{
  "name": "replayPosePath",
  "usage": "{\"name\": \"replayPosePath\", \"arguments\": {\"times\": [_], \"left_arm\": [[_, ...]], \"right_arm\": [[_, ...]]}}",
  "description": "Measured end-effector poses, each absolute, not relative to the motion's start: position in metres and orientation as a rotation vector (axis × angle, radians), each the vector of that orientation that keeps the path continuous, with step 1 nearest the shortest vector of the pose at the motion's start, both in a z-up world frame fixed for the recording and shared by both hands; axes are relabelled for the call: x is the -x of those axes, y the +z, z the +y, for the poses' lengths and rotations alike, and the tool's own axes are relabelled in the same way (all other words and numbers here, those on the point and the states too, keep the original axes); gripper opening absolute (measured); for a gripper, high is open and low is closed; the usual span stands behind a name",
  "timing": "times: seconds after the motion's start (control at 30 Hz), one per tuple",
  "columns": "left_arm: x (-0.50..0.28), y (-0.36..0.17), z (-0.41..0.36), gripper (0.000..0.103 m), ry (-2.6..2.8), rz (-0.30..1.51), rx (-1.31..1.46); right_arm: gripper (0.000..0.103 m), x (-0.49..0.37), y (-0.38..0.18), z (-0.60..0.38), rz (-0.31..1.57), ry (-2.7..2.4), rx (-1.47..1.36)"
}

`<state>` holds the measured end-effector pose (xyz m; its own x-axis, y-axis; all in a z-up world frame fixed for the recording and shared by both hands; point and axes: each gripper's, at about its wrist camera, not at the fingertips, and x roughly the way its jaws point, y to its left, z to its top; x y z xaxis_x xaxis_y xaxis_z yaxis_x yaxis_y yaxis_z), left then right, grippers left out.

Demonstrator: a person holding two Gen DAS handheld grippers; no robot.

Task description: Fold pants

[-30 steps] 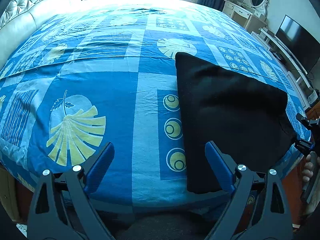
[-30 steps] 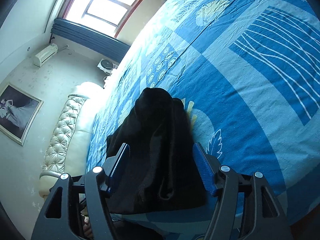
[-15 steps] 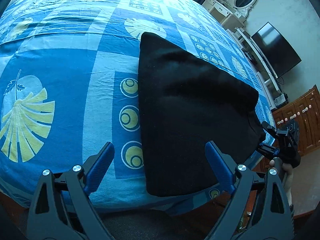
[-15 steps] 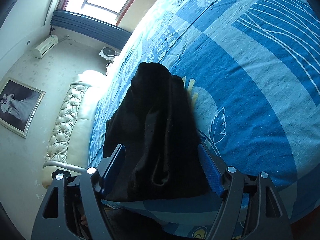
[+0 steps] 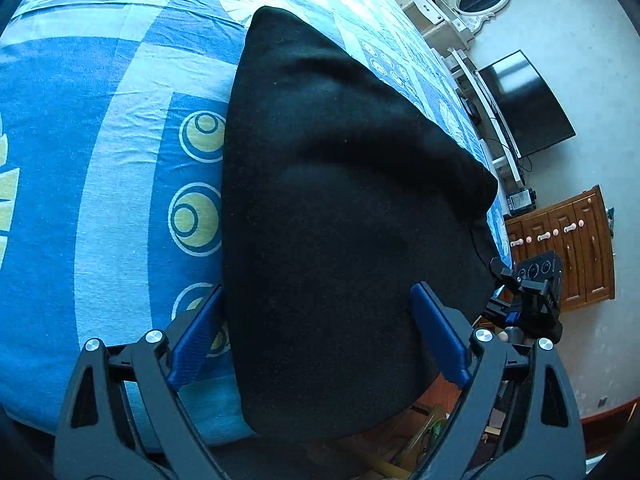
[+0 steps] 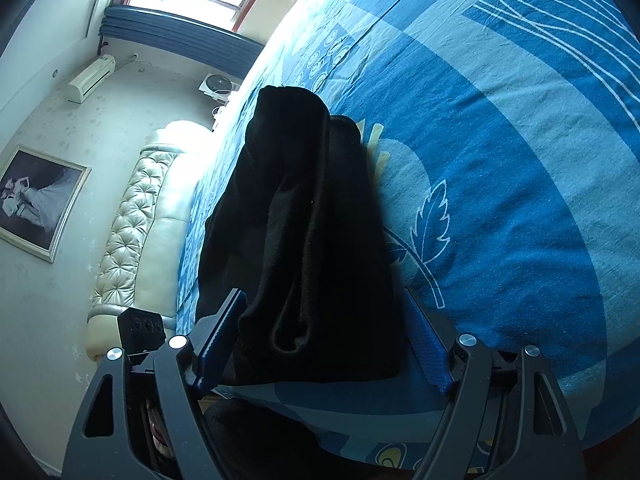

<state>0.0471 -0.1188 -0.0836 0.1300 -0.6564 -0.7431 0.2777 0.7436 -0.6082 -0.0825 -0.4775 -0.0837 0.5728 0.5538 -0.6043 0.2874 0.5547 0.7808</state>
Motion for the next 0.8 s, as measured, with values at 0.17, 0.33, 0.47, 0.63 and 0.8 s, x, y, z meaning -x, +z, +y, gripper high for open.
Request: {"name": "replayPosePath", "arguments": {"times": [0.17, 0.33, 0.47, 0.63, 0.8], "left_arm": [[-0.051, -0.087, -0.123, 0.061, -0.694, 1.293, 0.327], [-0.049, -0.080, -0.123, 0.045, -0.688, 1.267, 0.301], [-0.048, -0.075, -0.120, 0.041, -0.676, 1.245, 0.273], [-0.046, -0.067, -0.112, 0.040, -0.643, 1.217, 0.233], [-0.045, -0.059, -0.088, 0.039, -0.595, 1.203, 0.212]], "right_arm": [[0.049, 0.083, -0.088, -0.473, 1.013, 0.193, -0.985], [0.045, 0.083, -0.087, -0.471, 0.997, 0.202, -0.991], [0.044, 0.081, -0.085, -0.466, 0.990, 0.205, -0.987], [0.044, 0.071, -0.083, -0.451, 0.994, 0.224, -0.977], [0.043, 0.055, -0.088, -0.427, 1.012, 0.274, -0.976]]}}
